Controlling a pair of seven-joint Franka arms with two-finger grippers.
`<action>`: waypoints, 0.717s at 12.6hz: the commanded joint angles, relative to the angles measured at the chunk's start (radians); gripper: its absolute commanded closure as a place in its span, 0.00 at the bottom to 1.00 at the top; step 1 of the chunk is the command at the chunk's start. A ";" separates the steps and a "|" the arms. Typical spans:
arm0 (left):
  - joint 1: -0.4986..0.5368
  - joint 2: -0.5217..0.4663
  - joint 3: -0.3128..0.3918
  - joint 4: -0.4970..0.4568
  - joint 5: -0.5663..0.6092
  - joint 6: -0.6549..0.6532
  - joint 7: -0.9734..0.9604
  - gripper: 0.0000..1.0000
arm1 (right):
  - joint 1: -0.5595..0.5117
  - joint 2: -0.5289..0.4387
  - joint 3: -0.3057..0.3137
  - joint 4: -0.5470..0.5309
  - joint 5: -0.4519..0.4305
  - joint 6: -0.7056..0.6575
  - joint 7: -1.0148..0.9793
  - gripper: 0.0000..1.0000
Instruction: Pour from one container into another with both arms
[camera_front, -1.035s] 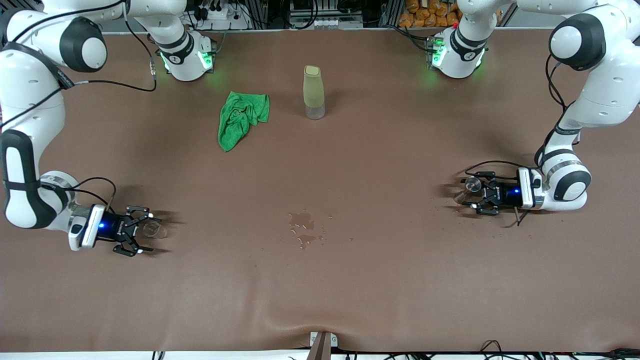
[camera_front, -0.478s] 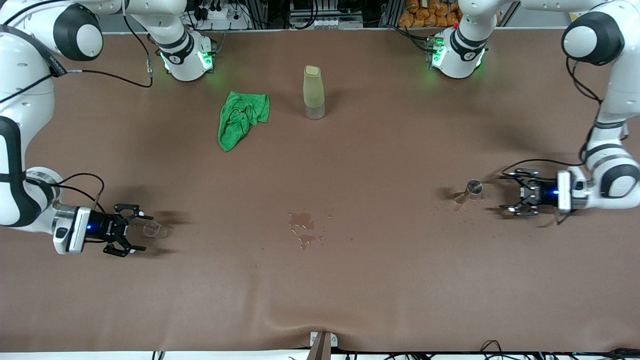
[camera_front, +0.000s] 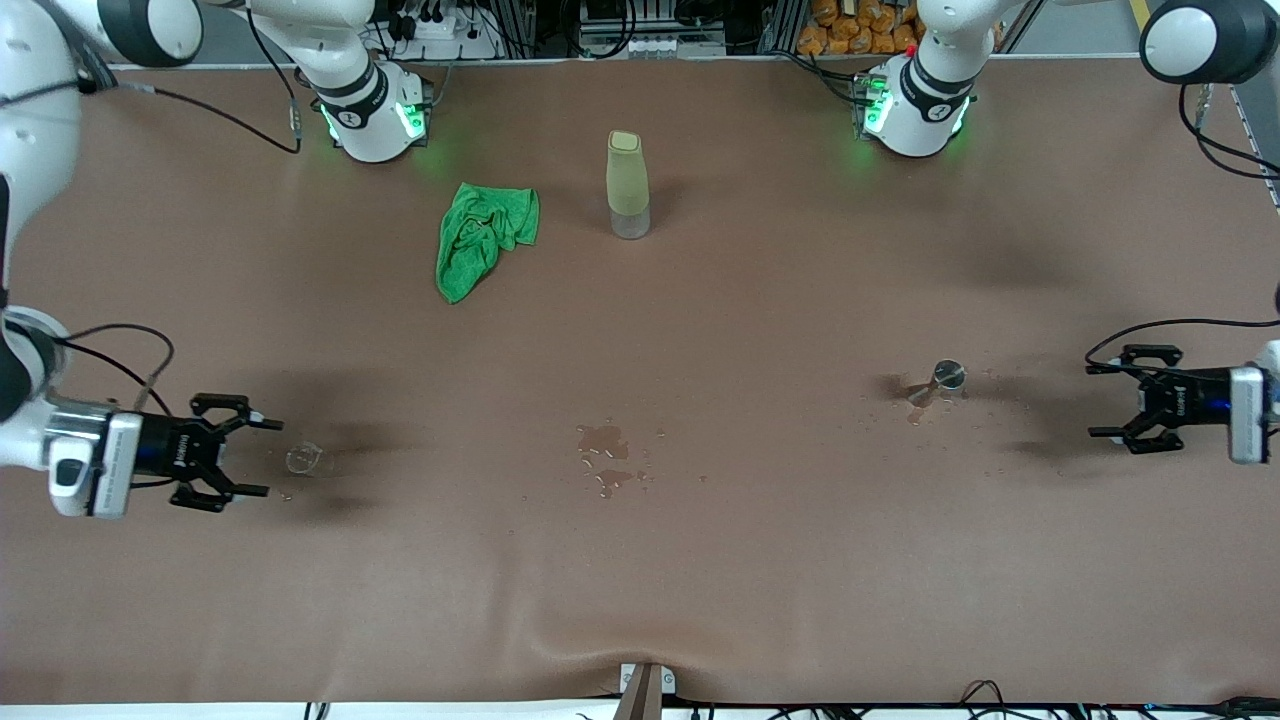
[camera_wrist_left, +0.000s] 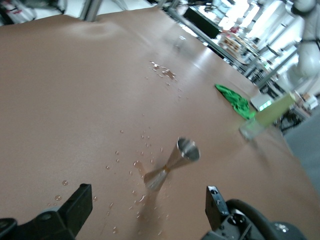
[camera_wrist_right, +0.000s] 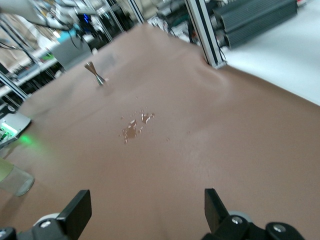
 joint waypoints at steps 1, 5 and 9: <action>-0.057 -0.086 0.009 0.020 0.072 0.025 -0.278 0.00 | 0.013 -0.133 -0.001 -0.052 -0.141 0.034 0.152 0.00; -0.178 -0.252 0.011 0.061 0.240 0.076 -0.782 0.00 | 0.036 -0.289 -0.001 -0.084 -0.375 0.032 0.358 0.00; -0.354 -0.431 0.000 0.057 0.660 0.085 -1.201 0.00 | 0.085 -0.467 0.000 -0.144 -0.579 0.025 0.594 0.00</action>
